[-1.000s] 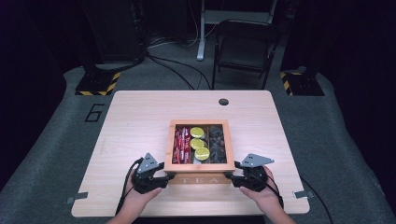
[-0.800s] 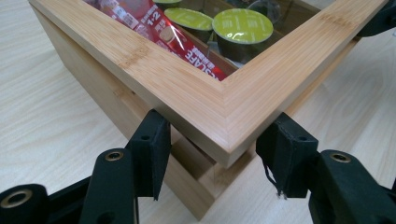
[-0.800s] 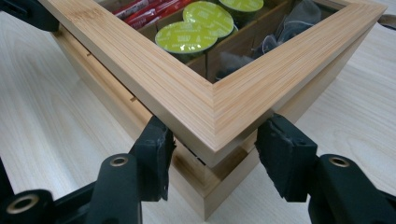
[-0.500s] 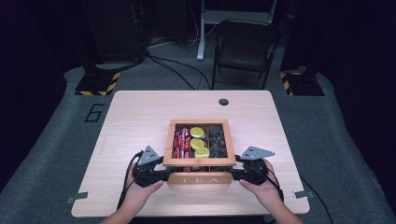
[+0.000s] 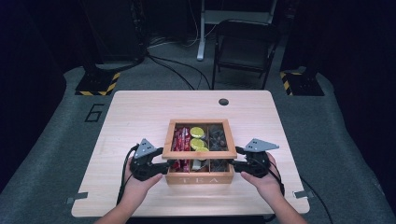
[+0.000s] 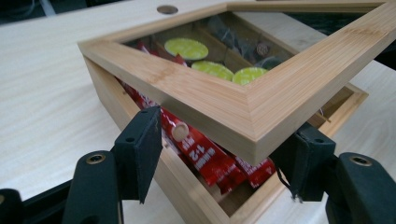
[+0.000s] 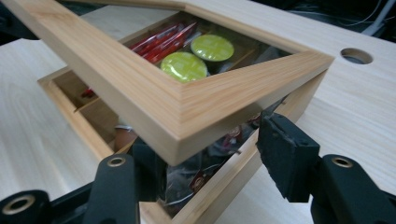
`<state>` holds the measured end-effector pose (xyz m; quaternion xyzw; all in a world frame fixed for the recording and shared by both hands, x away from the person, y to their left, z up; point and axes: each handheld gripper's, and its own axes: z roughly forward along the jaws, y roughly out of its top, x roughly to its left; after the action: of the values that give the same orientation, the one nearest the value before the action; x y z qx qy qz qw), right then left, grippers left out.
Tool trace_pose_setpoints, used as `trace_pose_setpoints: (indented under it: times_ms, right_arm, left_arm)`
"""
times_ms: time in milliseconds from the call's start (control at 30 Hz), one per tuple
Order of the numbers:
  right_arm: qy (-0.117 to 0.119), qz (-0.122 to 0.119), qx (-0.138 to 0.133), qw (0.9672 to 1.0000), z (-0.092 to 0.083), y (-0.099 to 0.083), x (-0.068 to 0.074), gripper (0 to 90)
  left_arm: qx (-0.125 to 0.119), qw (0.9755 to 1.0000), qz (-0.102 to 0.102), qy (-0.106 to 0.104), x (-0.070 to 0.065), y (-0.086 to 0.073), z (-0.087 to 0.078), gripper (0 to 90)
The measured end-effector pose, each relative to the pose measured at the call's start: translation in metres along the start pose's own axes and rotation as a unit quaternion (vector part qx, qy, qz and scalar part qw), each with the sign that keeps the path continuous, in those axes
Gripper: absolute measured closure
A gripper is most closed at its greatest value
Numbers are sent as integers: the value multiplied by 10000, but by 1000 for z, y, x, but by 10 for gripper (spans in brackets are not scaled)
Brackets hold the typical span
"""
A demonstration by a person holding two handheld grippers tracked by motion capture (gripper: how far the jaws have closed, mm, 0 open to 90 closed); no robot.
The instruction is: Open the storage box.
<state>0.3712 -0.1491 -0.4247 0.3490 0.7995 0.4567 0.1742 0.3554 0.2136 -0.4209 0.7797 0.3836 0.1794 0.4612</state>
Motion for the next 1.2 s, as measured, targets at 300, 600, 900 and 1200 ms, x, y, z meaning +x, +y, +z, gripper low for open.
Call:
trace_pose_setpoints:
  times_ms: [300, 600, 900, 1200]
  right_arm:
    - [-46, 65, -357, 9993, -2, 16, -7, 421]
    - [-127, 20, -456, 9989, -2, 35, -13, 431]
    - [-401, 177, -353, 9984, 9, 42, -22, 497]
    - [-496, 142, -459, 9976, 17, 45, -28, 540]
  left_arm:
    - [-228, 9997, 102, 14, 5, 19, -7, 391]
    - [-378, 9993, 16, 36, 11, 36, -10, 418]
    - [-346, 9994, 11, 71, 14, 48, -8, 418]
    - [-344, 9993, -105, 19, 18, 54, -7, 419]
